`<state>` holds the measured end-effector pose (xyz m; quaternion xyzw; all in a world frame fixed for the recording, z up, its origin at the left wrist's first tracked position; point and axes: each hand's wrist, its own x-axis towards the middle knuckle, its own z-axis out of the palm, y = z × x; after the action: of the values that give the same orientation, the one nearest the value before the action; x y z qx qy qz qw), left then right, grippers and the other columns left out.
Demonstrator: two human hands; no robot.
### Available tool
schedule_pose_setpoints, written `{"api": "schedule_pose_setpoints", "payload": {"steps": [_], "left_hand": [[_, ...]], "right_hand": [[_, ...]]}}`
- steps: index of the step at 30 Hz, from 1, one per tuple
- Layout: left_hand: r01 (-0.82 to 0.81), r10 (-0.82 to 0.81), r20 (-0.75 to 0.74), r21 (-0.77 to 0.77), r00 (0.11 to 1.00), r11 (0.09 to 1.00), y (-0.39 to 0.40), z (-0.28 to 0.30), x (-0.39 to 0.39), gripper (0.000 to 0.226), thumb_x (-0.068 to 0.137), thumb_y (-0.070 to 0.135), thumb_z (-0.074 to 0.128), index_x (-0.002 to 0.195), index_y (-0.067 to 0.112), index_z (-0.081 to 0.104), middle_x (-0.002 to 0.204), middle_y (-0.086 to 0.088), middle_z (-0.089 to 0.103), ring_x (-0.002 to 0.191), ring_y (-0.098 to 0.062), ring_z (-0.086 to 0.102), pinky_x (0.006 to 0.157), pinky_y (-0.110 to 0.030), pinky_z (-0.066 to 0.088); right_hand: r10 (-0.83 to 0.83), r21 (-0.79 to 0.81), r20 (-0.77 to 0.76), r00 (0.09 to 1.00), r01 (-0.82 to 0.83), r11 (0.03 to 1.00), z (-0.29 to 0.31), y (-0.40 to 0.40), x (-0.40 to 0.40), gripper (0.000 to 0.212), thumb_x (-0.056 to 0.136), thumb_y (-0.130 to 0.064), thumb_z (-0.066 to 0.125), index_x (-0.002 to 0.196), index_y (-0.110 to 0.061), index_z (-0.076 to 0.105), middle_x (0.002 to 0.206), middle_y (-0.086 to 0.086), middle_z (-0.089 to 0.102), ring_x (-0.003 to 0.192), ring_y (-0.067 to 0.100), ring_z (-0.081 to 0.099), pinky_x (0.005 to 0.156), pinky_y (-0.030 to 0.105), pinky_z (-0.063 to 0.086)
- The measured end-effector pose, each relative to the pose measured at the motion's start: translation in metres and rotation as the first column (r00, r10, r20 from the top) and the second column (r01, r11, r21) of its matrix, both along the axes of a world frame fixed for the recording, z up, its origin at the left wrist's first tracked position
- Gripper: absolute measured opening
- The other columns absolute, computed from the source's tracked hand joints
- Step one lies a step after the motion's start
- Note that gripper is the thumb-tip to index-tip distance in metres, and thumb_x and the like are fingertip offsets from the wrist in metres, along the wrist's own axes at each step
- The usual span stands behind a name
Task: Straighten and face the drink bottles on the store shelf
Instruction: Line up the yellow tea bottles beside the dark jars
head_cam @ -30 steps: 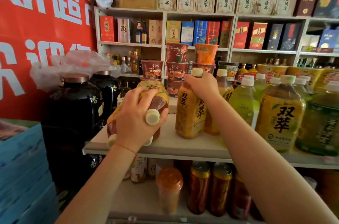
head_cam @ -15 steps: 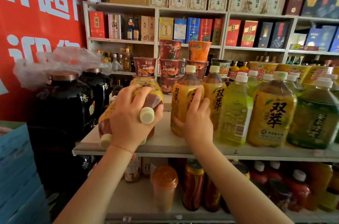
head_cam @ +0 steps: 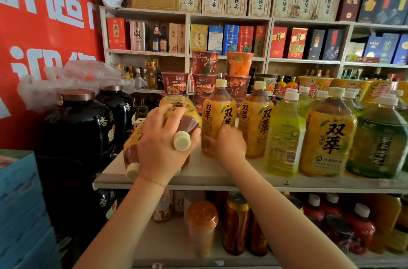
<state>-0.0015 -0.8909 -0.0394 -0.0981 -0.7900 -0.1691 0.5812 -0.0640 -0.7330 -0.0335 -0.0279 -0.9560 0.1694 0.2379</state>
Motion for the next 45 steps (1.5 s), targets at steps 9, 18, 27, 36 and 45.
{"api": "schedule_pose_setpoints", "payload": {"steps": [9,18,27,36,45], "left_hand": [[0.083,-0.090,0.076,0.089,0.993,0.993,0.003,0.002,0.007,0.058,0.091,0.059,0.052,0.131,0.017,0.062,0.144,-0.011,0.053,0.124,-0.032,0.059,0.088,-0.039,0.055],[0.418,-0.424,-0.039,0.274,0.905,0.866,0.011,0.027,0.054,0.045,0.091,0.047,0.059,0.126,0.020,0.067,0.128,0.004,0.063,0.122,-0.008,0.058,0.103,-0.026,0.048],[0.531,-0.694,0.163,0.530,0.701,0.661,0.059,0.036,0.030,0.041,0.091,0.054,0.057,0.129,0.044,0.048,0.118,0.015,0.067,0.109,-0.002,0.064,0.095,-0.032,0.056],[0.389,-0.744,0.419,0.660,0.521,0.643,0.089,-0.009,0.009,0.046,0.109,0.035,0.036,0.153,0.022,0.036,0.137,0.018,0.039,0.132,0.004,0.033,0.092,0.001,0.029],[0.377,-0.817,0.377,0.748,0.435,0.546,0.101,-0.012,-0.015,0.051,0.108,0.050,0.029,0.152,0.029,0.043,0.152,0.009,0.048,0.141,-0.006,0.040,0.122,-0.038,0.029]], "right_hand": [[0.104,0.075,0.038,0.994,-0.106,0.991,0.004,-0.009,-0.003,0.027,0.097,-0.035,0.058,0.113,-0.014,0.061,0.106,0.006,0.068,0.094,0.024,0.065,0.076,0.039,0.058],[0.620,0.083,-0.594,0.512,-0.728,0.681,0.024,-0.006,0.056,0.087,0.069,-0.044,0.084,0.139,-0.014,0.042,0.137,0.002,0.053,0.130,0.019,0.049,0.107,0.046,0.042],[0.369,-0.416,-0.519,0.771,-0.604,0.680,0.013,0.034,0.067,0.080,0.062,-0.050,0.086,0.125,-0.024,0.045,0.113,-0.009,0.061,0.102,0.008,0.061,0.083,0.033,0.055],[0.195,-0.456,-0.428,0.882,-0.398,0.796,-0.004,0.050,0.035,0.103,0.088,-0.049,0.068,0.158,-0.012,0.002,0.160,0.014,0.023,0.149,0.026,0.023,0.117,0.047,0.034],[0.272,0.242,-0.639,0.720,-0.148,0.959,-0.031,0.058,0.033,0.065,0.099,-0.014,0.058,0.155,-0.003,0.027,0.161,0.028,0.013,0.152,0.042,0.005,0.123,0.051,0.016]]}}
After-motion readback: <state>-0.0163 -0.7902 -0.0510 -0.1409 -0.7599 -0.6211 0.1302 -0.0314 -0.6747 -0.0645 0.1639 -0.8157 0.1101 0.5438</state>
